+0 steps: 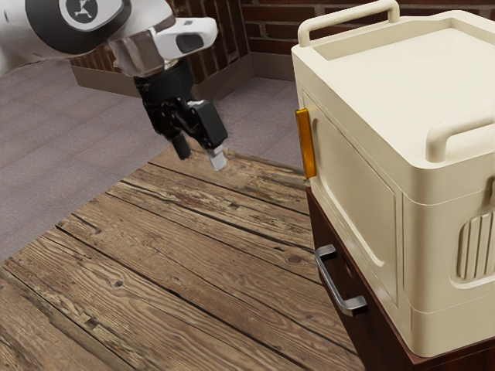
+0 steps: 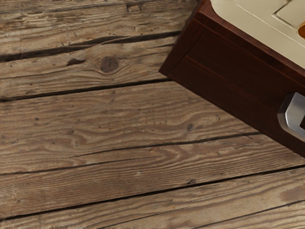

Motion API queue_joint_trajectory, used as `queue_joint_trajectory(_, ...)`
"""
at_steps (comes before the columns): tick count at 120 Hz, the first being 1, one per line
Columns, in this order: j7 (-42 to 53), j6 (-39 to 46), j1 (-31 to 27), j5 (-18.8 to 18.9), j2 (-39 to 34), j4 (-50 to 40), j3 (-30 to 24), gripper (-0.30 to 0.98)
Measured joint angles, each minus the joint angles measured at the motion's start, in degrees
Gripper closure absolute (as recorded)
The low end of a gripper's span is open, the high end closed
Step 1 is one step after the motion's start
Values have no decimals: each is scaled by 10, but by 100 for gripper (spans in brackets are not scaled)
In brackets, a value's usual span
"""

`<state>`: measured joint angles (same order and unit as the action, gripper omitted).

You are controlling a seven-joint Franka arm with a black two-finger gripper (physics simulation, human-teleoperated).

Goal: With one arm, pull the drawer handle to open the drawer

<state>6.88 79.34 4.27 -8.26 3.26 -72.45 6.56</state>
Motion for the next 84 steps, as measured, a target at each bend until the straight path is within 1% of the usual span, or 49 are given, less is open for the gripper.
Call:
queue_joint_trajectory(17,-3,-4,-64,1,-10,-3,9,2)
queue_joint_trajectory(22,-7,-5,-81,0,-15,0,2,2)
queue_joint_trajectory(33,-29,-12,-102,2,-32,0,-6,2)
queue_joint_trajectory(45,-71,-24,-122,-21,-28,-6,-10,2)
queue_joint_trajectory(61,-124,-50,-133,-40,-35,-10,-4,2)
queue_joint_trajectory(65,-135,-58,-136,-42,-36,-10,-3,2)
queue_joint_trajectory(70,-150,-66,-139,-35,-39,-16,-2,2)
queue_joint_trajectory(78,-179,-64,-141,-24,-72,-73,-12,2)
queue_joint_trajectory(84,-202,-56,-108,-19,-86,-106,-38,2)
